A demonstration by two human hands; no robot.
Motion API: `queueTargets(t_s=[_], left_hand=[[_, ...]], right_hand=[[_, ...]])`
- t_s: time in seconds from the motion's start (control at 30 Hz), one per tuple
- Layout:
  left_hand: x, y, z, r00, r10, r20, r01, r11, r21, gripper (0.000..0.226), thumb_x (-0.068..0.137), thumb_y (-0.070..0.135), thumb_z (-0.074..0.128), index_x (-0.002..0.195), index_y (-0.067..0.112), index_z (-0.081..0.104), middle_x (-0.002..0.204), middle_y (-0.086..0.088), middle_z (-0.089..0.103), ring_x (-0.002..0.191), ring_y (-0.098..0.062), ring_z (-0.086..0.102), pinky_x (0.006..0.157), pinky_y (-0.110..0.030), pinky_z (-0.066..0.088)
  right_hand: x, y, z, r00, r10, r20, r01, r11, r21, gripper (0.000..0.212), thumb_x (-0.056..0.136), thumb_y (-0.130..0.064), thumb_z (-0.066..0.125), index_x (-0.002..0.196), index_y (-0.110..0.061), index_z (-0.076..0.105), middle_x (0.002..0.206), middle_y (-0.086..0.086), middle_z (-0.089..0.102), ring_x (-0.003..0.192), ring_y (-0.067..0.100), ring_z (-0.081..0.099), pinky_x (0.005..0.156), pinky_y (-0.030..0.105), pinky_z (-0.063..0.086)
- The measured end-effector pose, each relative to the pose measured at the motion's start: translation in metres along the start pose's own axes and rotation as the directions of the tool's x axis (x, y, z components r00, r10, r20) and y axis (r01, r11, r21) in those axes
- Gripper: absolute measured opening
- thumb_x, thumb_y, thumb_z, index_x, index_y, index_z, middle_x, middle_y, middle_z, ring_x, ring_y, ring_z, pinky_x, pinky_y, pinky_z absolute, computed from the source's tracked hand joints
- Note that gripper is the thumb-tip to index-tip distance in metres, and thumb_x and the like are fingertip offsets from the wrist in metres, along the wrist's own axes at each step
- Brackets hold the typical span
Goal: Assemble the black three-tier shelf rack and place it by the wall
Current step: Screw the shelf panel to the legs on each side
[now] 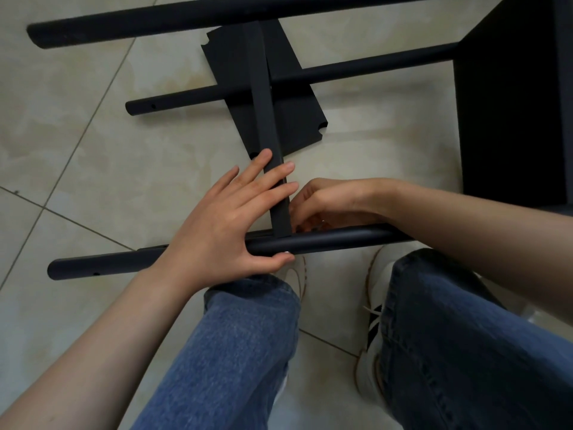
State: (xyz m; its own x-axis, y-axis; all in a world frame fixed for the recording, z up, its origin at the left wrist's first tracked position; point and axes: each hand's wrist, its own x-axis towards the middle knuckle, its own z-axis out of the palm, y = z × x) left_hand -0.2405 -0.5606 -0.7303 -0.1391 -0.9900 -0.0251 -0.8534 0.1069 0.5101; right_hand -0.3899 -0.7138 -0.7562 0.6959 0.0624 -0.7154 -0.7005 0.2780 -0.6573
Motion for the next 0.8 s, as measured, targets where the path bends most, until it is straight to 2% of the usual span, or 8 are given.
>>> queueTargets(t_s=[0.13,0.27,0.33,0.4,0.57,0.73,0.8], left_hand=[[-0.0001,-0.0006,-0.0006,1.000,-0.001,0.001,0.001,1.000,0.008,0.085,0.082,0.063,0.062,0.151,0.017,0.045,0.165,0.005,0.027,0.157,-0.017,0.010,0.124,-0.053,0.021],[0.0000,-0.0009,-0.0009,1.000,0.001,0.003,-0.001,1.000,0.005,0.085,0.082,0.063,0.062,0.151,0.017,0.045,0.165,0.005,0.028,0.157,-0.017,0.010,0.124,-0.054,0.021],[0.0000,-0.0010,-0.0009,1.000,0.001,0.005,-0.001,1.000,0.009,0.085,0.082,0.063,0.062,0.151,0.017,0.045,0.165,0.005,0.028,0.157,-0.018,0.010,0.124,-0.053,0.021],[0.0001,-0.0009,-0.0007,1.000,0.001,0.004,-0.001,1.000,0.010,0.085,0.082,0.063,0.062,0.151,0.017,0.045,0.165,0.004,0.028,0.157,-0.018,0.011,0.124,-0.053,0.021],[0.0000,-0.0006,-0.0007,1.000,0.000,0.004,0.000,1.000,0.006,0.085,0.082,0.063,0.063,0.151,0.016,0.046,0.165,0.004,0.029,0.157,-0.018,0.011,0.123,-0.054,0.023],[0.0004,0.0001,-0.0004,1.000,-0.002,0.002,0.002,1.000,0.003,0.085,0.081,0.062,0.063,0.150,0.016,0.046,0.165,0.004,0.029,0.157,-0.018,0.012,0.123,-0.054,0.023],[0.0004,-0.0001,-0.0005,1.000,-0.003,0.002,0.003,1.000,0.002,0.085,0.081,0.062,0.064,0.150,0.015,0.047,0.165,0.003,0.030,0.157,-0.019,0.012,0.123,-0.055,0.024]], right_hand=[[0.0041,-0.0008,0.0031,1.000,-0.006,-0.026,0.004,0.998,-0.059,0.012,0.091,-0.006,0.061,0.085,-0.004,0.071,0.073,0.003,0.067,0.068,0.012,0.063,0.072,0.028,0.051],[0.0011,0.0019,-0.0021,1.000,0.012,-0.013,-0.013,0.999,-0.044,0.020,0.090,-0.013,0.064,0.072,-0.013,0.073,0.072,0.001,0.069,0.066,0.012,0.063,0.068,0.027,0.049],[-0.0006,0.0026,-0.0036,1.000,0.001,0.007,-0.001,1.000,-0.006,0.018,0.089,-0.012,0.064,0.074,-0.012,0.075,0.076,0.003,0.069,0.068,0.012,0.063,0.069,0.027,0.049],[-0.0002,0.0020,-0.0026,1.000,-0.008,0.014,0.008,1.000,-0.005,0.016,0.089,-0.007,0.063,0.077,-0.010,0.073,0.071,0.002,0.068,0.065,0.010,0.064,0.068,0.027,0.050],[0.0039,0.0005,0.0017,1.000,0.008,-0.025,-0.009,0.997,-0.071,0.027,0.091,-0.009,0.061,0.066,-0.015,0.071,0.063,-0.003,0.067,0.057,0.007,0.062,0.061,0.024,0.048],[-0.0004,0.0031,-0.0027,1.000,-0.027,-0.001,0.027,0.999,0.025,0.017,0.089,-0.006,0.063,0.077,-0.010,0.074,0.074,0.001,0.068,0.069,0.013,0.060,0.071,0.027,0.047],[-0.0006,0.0034,-0.0023,0.999,-0.047,0.027,0.046,0.998,0.041,0.022,0.089,-0.003,0.062,0.075,-0.013,0.075,0.071,0.000,0.069,0.068,0.011,0.060,0.070,0.024,0.049]])
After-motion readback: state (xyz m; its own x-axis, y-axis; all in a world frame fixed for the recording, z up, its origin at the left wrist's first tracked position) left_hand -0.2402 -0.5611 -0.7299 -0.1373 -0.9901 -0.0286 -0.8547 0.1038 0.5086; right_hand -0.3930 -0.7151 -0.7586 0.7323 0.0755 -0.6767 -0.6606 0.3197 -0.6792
